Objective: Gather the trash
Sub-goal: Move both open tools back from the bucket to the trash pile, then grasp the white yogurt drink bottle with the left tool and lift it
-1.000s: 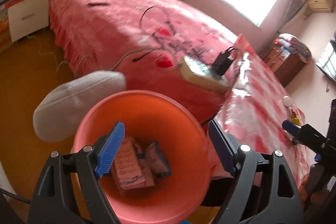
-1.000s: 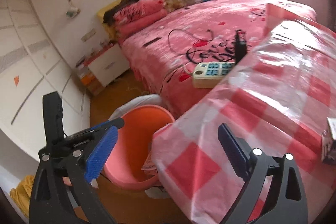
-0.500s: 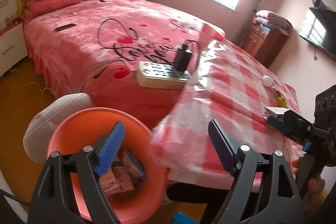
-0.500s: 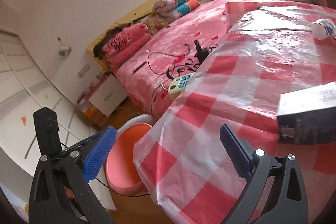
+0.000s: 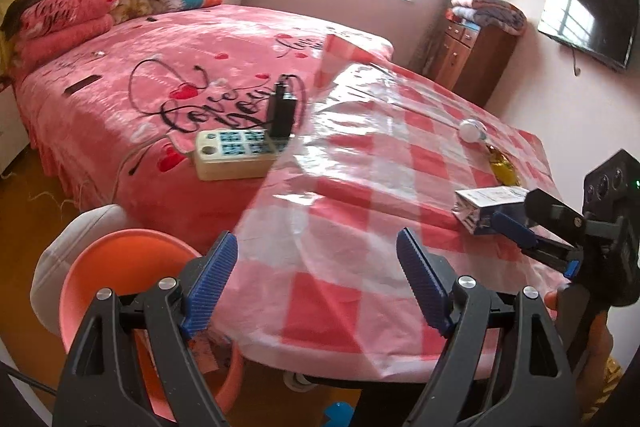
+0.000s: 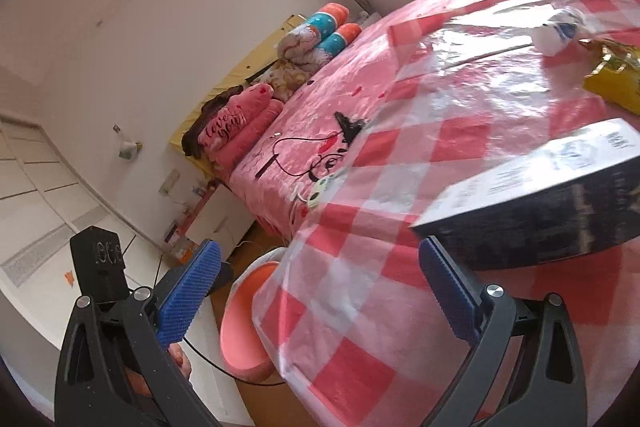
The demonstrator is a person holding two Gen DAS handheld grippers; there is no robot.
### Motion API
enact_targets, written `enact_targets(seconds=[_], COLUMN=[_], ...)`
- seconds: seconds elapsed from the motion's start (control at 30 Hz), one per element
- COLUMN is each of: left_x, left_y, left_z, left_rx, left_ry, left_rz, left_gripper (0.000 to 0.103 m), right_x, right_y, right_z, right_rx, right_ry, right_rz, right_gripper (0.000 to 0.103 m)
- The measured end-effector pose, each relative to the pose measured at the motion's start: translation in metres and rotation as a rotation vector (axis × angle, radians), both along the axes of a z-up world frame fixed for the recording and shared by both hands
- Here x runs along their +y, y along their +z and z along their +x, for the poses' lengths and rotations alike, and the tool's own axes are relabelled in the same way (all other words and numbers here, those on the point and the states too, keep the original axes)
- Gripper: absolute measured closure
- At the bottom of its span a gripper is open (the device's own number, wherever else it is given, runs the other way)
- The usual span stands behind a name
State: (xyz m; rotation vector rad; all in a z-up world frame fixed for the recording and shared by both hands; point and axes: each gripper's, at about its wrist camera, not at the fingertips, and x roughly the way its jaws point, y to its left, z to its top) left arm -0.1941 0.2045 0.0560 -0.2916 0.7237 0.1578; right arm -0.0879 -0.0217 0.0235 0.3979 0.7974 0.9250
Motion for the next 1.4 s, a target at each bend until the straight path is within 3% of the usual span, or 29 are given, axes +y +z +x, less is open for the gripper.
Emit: enact_targets(seconds=[0.53, 1.0, 1.4], left_x=[-0.076, -0.138, -0.201], left_y=[0.012, 0.029, 0.039], left_z=[0.034, 0.071, 0.155], left_rx=[0.044, 0.034, 0.076], left_ry=[-0.130, -0.250, -0.347], left_rz=[0.081, 0.113, 0.087], left_gripper=[0.020, 0.020, 0.021], right_x=[-0.071, -0.155, -0.216], right_y=[0.008, 0.007, 0.007], right_z=[0.020, 0.042, 0.059], right_rx=[-0.082, -0.053, -0.017], right_ry=[-0.197, -0.392, -0.486], right_rz=[-0.140, -0.103, -0.058], right_gripper=[0.005, 0.005, 0.005])
